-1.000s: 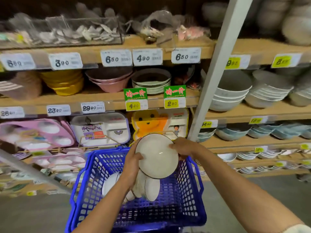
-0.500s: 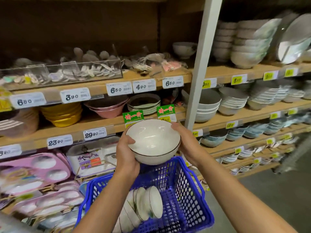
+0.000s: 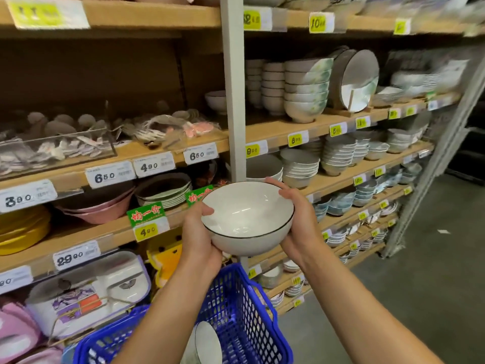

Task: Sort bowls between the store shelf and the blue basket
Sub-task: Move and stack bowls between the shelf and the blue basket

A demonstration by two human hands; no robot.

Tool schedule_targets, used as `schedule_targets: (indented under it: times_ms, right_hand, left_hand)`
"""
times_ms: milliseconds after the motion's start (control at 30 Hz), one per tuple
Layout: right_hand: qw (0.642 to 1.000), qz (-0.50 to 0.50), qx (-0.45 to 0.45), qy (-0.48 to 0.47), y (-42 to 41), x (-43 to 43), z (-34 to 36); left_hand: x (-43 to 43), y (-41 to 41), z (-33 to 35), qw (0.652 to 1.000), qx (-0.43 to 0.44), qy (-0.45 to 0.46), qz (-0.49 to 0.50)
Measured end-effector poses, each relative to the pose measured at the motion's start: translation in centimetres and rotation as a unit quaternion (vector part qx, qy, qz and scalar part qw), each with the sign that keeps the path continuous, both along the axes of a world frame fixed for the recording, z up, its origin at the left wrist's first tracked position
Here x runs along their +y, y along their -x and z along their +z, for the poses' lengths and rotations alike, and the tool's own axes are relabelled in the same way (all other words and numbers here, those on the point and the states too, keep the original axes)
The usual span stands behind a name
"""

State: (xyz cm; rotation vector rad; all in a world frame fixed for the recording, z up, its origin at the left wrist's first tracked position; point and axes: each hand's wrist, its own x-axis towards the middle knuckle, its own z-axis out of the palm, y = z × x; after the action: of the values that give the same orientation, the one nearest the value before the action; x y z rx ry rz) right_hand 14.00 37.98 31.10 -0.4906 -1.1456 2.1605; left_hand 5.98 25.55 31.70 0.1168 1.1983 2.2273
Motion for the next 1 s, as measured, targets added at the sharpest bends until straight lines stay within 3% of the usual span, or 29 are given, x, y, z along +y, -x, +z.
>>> schedule_targets:
  times_ms: [533,1000]
  right_hand:
    - [1.0,-0.022,-0.009,-0.001,-7.1,19.2,3.8]
    - [1.0,0.021,0.002,-0.002,0.0,26.9,6.2]
  left_hand:
    - [19.9,-6.0,3.0,1.0,0.015,-0.01,0.001]
    - [26.6,-0.5,6.1,0.998,0.036,-0.031,0.03]
